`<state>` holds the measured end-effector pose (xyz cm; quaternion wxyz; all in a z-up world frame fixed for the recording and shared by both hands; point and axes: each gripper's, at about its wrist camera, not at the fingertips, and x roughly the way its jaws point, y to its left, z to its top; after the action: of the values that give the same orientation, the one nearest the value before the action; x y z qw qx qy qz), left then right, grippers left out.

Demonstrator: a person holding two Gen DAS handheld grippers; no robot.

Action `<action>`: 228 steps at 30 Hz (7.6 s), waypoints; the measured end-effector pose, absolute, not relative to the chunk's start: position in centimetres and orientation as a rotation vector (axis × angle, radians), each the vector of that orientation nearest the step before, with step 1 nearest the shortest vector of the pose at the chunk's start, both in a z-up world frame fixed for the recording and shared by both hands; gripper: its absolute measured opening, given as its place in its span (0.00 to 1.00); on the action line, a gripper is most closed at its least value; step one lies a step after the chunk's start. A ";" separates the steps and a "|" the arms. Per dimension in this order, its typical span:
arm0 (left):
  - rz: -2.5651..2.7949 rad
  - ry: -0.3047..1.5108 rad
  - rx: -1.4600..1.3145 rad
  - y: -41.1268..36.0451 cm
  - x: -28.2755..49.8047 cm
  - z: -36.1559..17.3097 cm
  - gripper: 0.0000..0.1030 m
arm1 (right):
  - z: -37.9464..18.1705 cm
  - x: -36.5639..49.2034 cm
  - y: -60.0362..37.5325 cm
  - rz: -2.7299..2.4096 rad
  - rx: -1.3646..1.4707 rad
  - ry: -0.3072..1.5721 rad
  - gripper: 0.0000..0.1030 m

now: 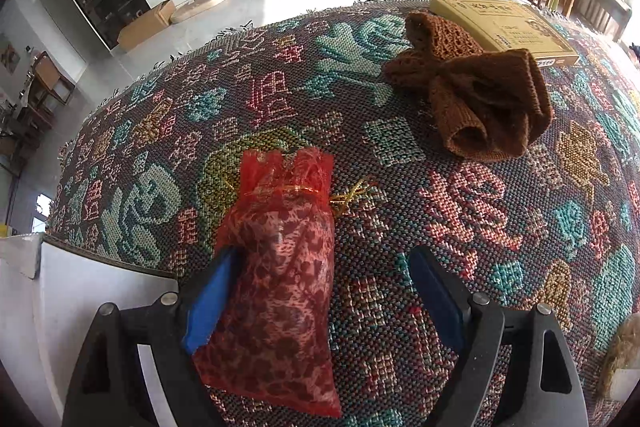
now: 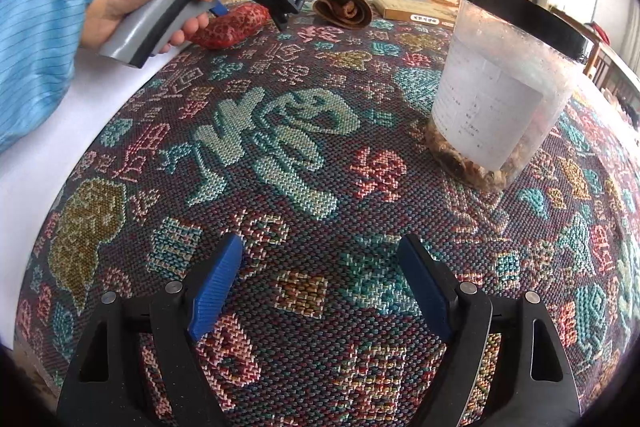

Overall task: Organize soft objects
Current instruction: 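Move the left tool back over the bed to the red mesh bag, then close the left tool on the red mesh bag, then lift the red mesh bag off the bed with the left tool, then move the right tool to the brown knit item and grasp it, then lift the brown knit item with the right tool, then carry the red mesh bag and brown knit item over the white box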

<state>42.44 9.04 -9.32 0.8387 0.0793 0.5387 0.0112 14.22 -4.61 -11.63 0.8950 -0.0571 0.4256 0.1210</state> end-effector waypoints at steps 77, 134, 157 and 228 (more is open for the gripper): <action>0.017 0.953 -0.033 7.3 19.3 -10.7 1.00 | -11.5 13.9 -4.3 0.256 -0.112 0.880 0.82; 0.019 0.946 -0.021 7.1 19.4 -10.6 1.00 | 12.2 36.0 -17.7 0.191 0.093 0.958 0.09; 0.020 0.945 -0.022 7.1 19.4 -10.6 1.00 | -2.8 14.8 -30.4 -0.105 0.278 0.838 0.78; -0.312 0.768 -0.382 13.0 15.0 3.6 0.24 | 10.3 17.9 -21.2 0.359 0.325 0.792 0.39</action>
<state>15.01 12.98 3.57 0.8977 -0.1845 0.3708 -0.1505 17.91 -21.24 10.30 0.8944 0.1565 0.3817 0.1730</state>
